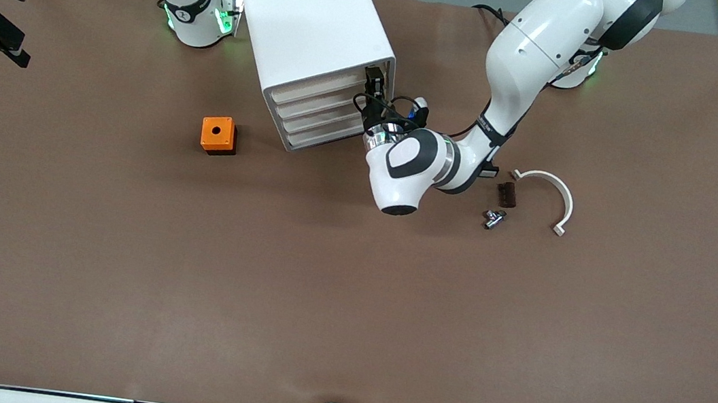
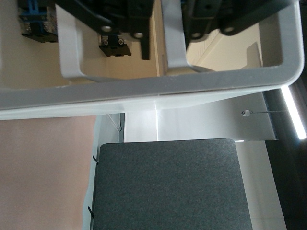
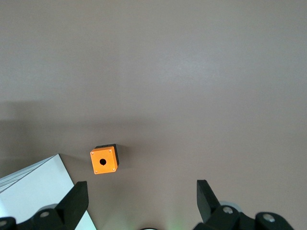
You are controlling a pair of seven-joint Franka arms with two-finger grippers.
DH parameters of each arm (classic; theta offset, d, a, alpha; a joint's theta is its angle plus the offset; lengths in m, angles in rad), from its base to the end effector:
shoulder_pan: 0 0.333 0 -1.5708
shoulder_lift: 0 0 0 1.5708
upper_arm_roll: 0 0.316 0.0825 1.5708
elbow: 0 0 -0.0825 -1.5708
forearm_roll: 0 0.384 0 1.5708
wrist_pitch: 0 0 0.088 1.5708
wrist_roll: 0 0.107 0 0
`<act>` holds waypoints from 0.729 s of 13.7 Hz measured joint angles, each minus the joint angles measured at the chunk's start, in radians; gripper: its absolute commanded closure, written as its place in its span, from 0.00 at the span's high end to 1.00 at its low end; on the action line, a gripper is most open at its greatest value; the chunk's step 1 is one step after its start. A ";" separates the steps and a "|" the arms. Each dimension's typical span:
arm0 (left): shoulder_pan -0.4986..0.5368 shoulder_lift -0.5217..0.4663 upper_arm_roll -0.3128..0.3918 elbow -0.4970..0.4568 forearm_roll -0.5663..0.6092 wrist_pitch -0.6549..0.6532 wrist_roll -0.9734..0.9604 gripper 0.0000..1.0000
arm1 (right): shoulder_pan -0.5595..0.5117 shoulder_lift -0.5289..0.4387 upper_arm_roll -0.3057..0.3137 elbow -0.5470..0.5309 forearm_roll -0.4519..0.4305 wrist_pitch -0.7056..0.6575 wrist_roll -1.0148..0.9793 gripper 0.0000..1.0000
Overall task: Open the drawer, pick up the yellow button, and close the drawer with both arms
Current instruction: 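Grasp the drawer handle with the left gripper, then pull the drawer open with the left gripper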
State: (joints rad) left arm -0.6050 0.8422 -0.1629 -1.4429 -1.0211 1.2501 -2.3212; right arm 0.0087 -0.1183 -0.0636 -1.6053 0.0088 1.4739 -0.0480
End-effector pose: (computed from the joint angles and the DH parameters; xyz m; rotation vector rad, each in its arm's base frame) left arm 0.3942 -0.5056 0.2274 -1.1541 -1.4432 1.3803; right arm 0.5062 -0.0291 0.6626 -3.1246 0.0088 0.0195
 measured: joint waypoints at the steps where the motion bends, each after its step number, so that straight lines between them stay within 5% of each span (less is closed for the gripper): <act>1: -0.001 0.000 0.000 0.000 -0.001 0.000 0.000 0.08 | 0.000 0.000 0.000 0.000 0.000 0.000 0.000 1.00; 10: 0.051 0.000 0.008 0.000 -0.022 -0.005 -0.041 0.06 | 0.000 0.000 0.000 0.000 0.000 0.001 0.000 1.00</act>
State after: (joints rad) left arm -0.5541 0.8427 -0.1551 -1.4431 -1.0435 1.2448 -2.3620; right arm 0.0087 -0.1180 -0.0636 -1.6053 0.0087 1.4744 -0.0480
